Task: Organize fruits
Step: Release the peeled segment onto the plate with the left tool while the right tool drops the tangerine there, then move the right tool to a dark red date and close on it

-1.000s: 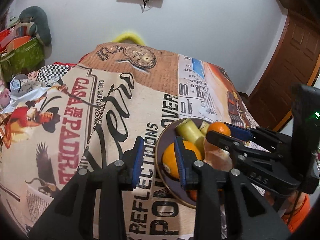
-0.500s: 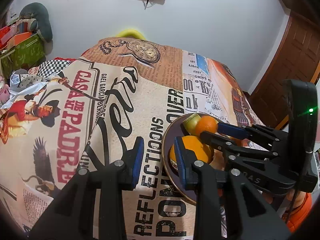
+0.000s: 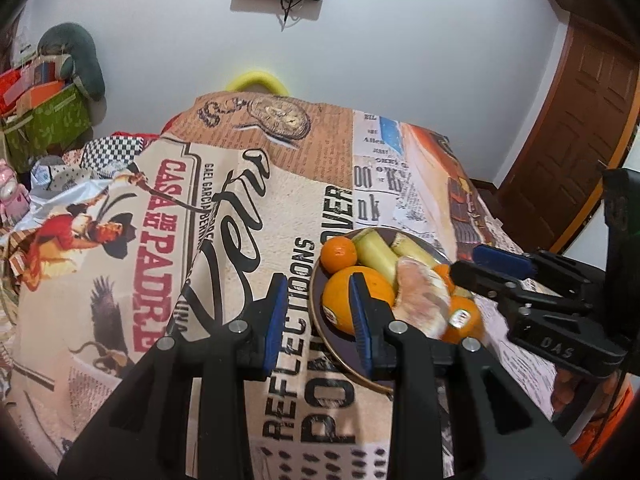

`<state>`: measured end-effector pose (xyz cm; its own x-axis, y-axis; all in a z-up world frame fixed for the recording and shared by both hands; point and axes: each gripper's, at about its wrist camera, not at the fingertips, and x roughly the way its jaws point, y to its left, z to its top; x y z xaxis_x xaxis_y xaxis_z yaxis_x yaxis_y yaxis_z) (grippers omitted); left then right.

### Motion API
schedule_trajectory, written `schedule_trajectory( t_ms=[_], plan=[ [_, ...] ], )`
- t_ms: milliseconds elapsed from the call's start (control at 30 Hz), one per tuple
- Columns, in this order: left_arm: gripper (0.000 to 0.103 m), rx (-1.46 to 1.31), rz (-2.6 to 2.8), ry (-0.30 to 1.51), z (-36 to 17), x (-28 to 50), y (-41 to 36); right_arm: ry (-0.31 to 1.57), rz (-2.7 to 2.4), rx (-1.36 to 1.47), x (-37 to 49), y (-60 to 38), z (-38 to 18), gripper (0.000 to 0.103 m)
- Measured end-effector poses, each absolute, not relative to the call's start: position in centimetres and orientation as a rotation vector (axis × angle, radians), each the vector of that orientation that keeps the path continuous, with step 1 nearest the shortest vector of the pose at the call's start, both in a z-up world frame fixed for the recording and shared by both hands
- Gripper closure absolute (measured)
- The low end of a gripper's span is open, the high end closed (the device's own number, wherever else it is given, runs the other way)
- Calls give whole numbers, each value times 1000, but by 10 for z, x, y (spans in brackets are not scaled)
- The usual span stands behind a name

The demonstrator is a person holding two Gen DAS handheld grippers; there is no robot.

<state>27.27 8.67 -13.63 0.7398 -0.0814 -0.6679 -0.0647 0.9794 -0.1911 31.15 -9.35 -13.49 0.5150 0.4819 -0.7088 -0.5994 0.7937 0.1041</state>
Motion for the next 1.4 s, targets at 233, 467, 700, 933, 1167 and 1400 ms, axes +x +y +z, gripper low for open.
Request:
schedule_trajectory(
  t_ms=[233, 467, 700, 933, 1167, 1400],
  plan=[
    [66, -151, -30, 703, -107, 232, 65, 752, 597, -134, 274, -129, -107, 58],
    [52, -100, -50, 649, -78, 181, 40, 723, 571, -107, 229, -159, -88, 53],
    [35, -73, -65, 628, -64, 140, 27, 737, 549, -110, 191, -176, -89, 48],
    [21, -64, -62, 678, -78, 121, 21, 823, 526, -128, 172, -184, -115, 48],
    [21, -66, -71, 781, -116, 126, 17, 935, 498, -138, 169, -186, -158, 48],
    [21, -55, -71, 865, -150, 135, 13, 1012, 510, -144, 167, -182, -189, 48]
  ],
)
